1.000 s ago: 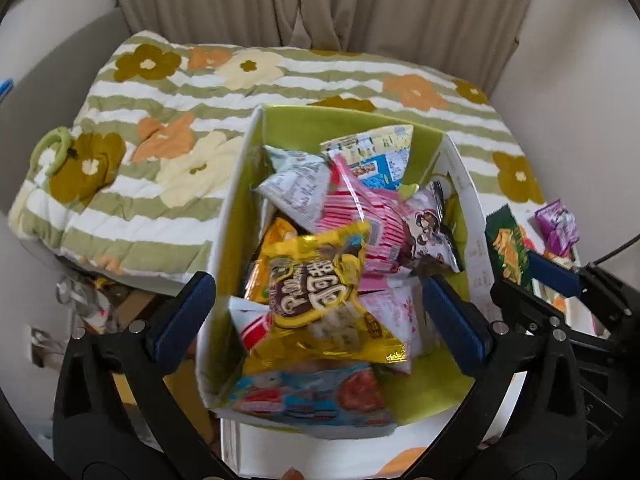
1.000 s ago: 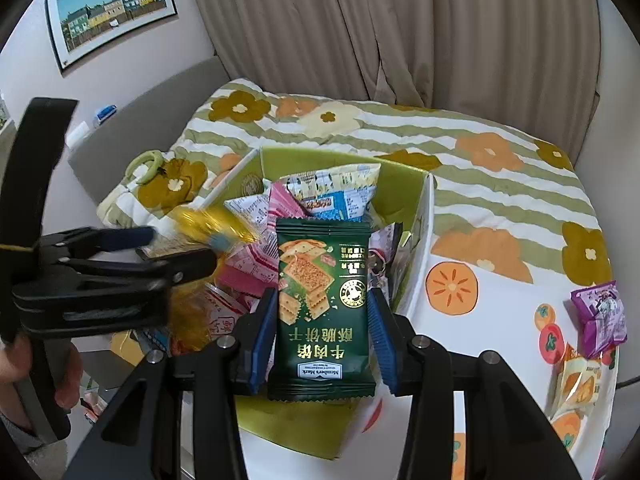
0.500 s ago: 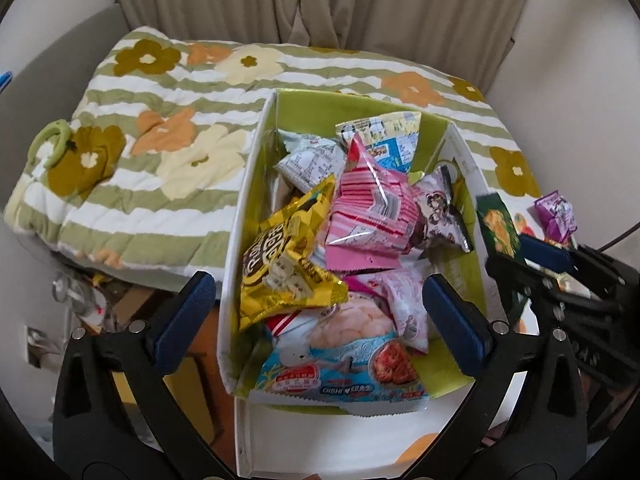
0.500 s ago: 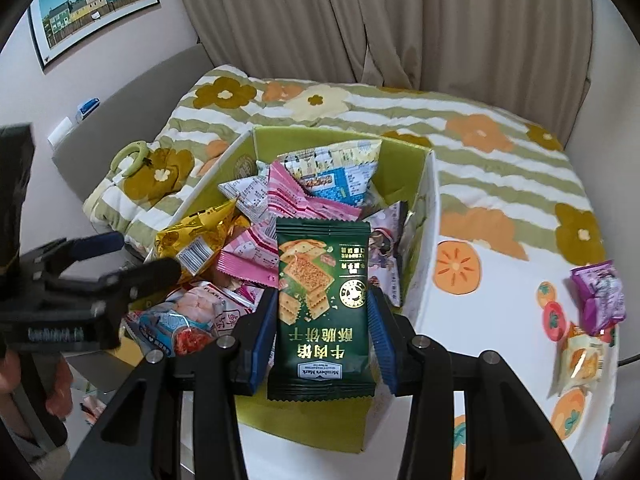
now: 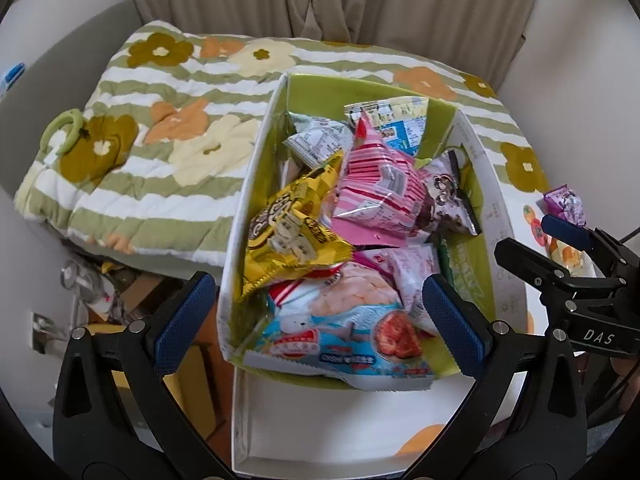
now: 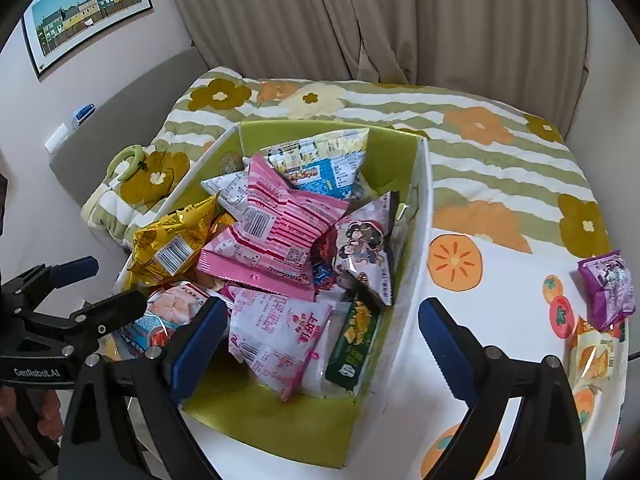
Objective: Organize snacks
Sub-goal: 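Withdraw both tools from the box toward the last two bags, then grasp the orange-white chiffon cake bag with the left tool while the right tool grasps the purple bag, then carry both bags over the box and open both tools to drop them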
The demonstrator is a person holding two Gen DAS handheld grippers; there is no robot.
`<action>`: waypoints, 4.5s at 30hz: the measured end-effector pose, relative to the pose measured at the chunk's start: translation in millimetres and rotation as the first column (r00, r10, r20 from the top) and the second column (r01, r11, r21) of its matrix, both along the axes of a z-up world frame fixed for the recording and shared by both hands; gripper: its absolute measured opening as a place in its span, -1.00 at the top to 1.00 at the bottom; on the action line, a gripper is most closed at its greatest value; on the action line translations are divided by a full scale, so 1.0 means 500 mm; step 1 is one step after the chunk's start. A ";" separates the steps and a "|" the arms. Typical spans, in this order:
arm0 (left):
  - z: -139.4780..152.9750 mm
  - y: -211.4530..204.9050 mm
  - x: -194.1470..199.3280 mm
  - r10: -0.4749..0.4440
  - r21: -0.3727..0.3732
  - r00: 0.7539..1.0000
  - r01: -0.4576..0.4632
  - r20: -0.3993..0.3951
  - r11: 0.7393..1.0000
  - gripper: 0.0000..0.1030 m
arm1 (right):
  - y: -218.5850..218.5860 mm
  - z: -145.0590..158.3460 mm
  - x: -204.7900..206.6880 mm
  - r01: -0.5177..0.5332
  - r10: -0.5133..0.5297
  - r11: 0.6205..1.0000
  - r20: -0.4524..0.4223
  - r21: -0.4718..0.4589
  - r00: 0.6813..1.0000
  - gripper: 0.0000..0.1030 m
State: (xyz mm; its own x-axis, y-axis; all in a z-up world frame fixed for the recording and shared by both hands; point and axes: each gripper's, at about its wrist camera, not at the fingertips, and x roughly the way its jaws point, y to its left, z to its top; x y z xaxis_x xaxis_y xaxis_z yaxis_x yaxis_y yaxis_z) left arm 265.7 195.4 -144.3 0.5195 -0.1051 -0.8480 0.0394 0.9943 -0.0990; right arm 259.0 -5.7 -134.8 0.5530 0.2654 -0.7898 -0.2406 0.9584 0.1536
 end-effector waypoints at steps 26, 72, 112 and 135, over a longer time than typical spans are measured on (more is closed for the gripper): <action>0.138 -0.352 0.008 -0.342 -0.066 0.928 0.354 0.152 0.933 -0.99 | -0.344 0.155 -0.126 0.280 -0.276 0.960 0.104 -0.025 0.955 -0.84; -0.295 -1.054 0.073 -0.848 0.160 0.416 0.909 -0.328 0.384 -0.27 | -0.876 -0.141 0.210 0.134 -0.114 0.989 -0.245 0.068 0.963 -0.85; -0.207 -0.764 0.176 -0.228 0.053 0.945 0.246 -0.236 0.968 -0.20 | -0.747 -0.149 0.181 0.093 -0.096 0.995 -0.172 -0.022 0.980 -0.24; 0.108 -0.271 0.204 -0.101 0.123 0.995 0.100 -0.004 0.987 -0.20 | -0.221 0.113 0.101 -0.066 0.061 0.992 0.051 0.105 0.997 -0.24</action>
